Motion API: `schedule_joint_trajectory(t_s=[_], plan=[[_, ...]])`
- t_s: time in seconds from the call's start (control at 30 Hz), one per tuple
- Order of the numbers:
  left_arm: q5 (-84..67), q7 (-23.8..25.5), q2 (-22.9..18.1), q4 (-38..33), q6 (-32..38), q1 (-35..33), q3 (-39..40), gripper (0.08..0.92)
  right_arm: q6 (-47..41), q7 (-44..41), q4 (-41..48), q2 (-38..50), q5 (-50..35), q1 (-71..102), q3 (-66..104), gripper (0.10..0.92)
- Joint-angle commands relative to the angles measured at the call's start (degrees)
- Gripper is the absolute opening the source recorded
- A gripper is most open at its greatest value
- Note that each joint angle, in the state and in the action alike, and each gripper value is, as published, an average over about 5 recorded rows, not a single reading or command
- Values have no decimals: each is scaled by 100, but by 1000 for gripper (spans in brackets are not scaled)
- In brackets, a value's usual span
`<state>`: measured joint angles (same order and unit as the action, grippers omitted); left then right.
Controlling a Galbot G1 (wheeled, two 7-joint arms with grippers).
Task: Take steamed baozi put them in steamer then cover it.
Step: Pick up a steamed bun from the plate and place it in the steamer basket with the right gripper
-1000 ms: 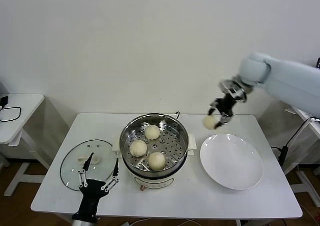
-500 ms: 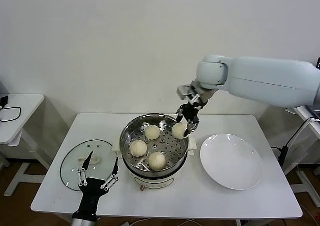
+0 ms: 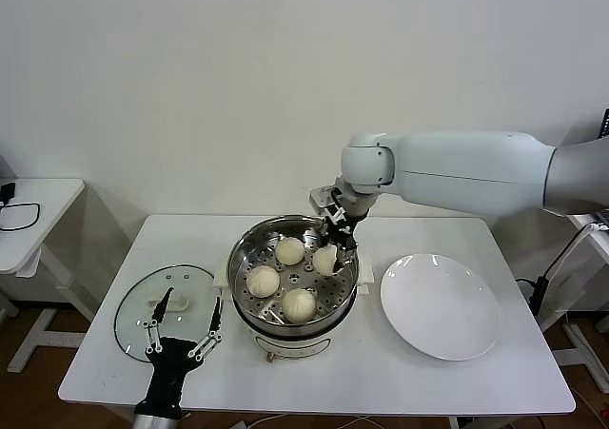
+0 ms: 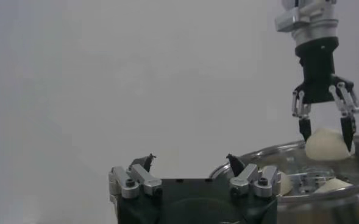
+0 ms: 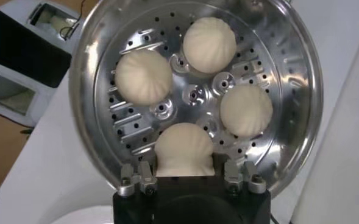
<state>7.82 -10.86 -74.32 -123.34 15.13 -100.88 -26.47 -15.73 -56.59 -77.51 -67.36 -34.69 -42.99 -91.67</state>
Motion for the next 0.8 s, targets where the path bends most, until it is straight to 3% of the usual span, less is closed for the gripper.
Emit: schedule_joint_trajectory(t_s=[0.03, 0.37, 0.63, 0.8], plan=[[-2, -3, -4, 6, 1, 3, -6, 823, -63, 107, 167, -186, 89, 200, -42, 631], [-4, -8, -11, 9, 3, -1, -31, 823, -33, 11, 213, -152, 287, 309, 1, 674], [-5, -12, -14, 6, -1, -1, -46, 823, -12, 113, 226, -167, 223, 379, 53, 806], [-5, -14, -12, -11, -8, -4, -61, 823, -2, 128, 177, -125, 189, 376, 136, 822]])
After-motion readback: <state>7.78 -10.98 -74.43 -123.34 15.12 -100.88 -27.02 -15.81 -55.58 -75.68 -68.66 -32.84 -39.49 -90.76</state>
